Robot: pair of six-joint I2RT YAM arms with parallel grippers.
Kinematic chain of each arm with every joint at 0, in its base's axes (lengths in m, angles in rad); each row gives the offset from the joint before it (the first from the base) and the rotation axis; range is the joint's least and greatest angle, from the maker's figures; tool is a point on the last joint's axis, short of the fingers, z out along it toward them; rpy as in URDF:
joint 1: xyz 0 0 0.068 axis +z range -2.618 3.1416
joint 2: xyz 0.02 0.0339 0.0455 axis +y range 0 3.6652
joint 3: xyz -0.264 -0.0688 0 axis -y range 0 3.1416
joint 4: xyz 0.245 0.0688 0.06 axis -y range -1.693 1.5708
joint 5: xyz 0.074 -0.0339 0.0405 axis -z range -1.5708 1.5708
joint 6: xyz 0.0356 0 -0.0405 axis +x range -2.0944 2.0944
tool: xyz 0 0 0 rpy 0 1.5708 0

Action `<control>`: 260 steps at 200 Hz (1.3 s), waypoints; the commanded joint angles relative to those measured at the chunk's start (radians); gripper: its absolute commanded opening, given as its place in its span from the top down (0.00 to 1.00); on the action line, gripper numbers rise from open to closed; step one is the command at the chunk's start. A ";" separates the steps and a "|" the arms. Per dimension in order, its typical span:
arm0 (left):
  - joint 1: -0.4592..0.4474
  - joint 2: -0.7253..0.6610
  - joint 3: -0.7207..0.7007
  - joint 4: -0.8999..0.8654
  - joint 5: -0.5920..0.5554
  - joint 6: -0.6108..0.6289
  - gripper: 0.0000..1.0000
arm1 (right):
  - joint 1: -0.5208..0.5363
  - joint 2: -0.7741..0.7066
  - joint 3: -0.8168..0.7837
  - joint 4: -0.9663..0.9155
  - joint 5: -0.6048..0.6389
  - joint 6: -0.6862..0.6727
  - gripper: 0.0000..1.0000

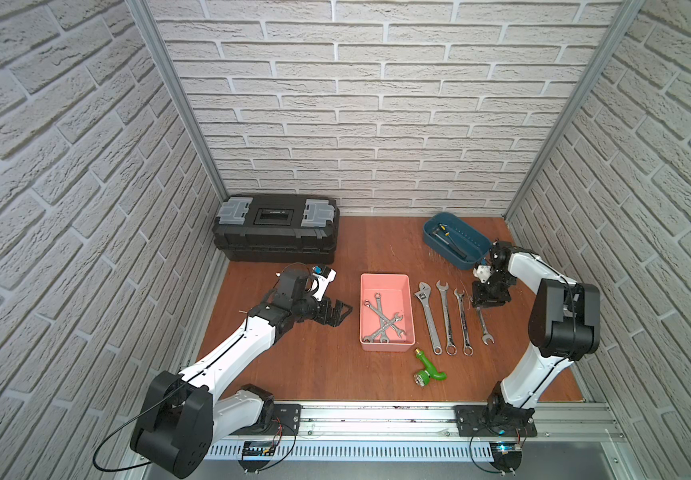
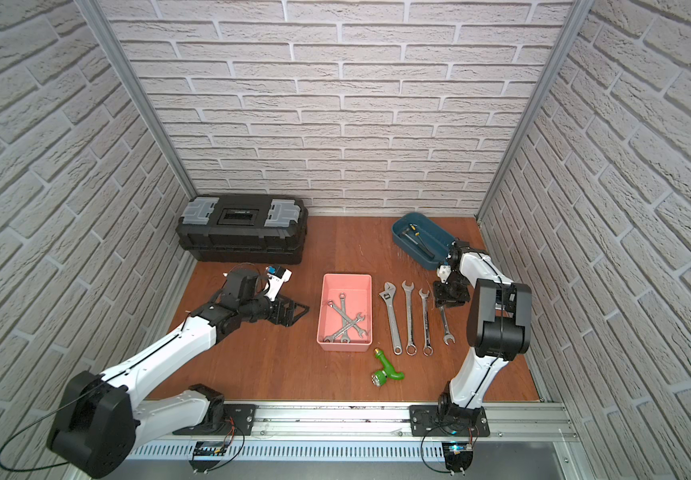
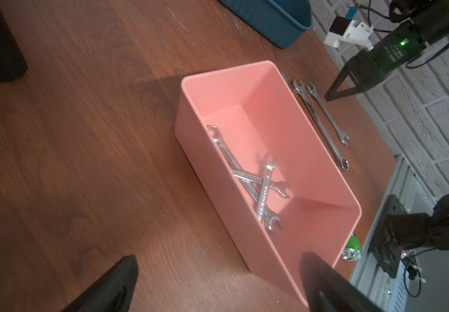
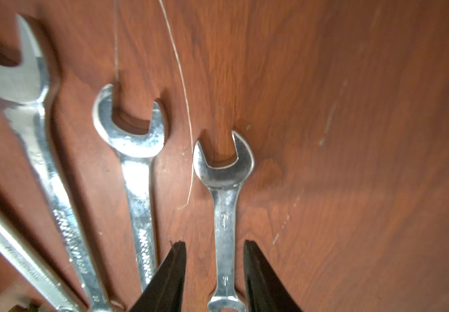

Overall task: Take out the wrench from the storage box
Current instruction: Pick up the wrench from the storage box.

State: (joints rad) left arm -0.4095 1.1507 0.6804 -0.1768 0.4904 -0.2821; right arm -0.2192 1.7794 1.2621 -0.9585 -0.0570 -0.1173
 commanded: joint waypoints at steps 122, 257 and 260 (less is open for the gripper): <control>-0.319 0.178 0.317 -0.133 -0.452 -0.335 0.03 | 0.459 -0.656 -0.209 0.010 -0.265 0.617 0.21; -0.566 0.482 0.641 -0.498 -0.764 -0.758 0.22 | 0.563 -0.766 -0.214 0.003 -0.232 0.622 0.00; -0.569 0.489 0.648 -0.505 -0.769 -0.778 0.23 | 0.563 -0.765 -0.212 0.005 -0.230 0.618 0.00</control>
State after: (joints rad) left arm -0.9436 1.5803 1.2594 -0.5640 -0.1955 -0.8974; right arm 0.3378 1.0222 1.0313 -0.9844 -0.3096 0.5232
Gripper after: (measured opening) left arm 0.801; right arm 0.998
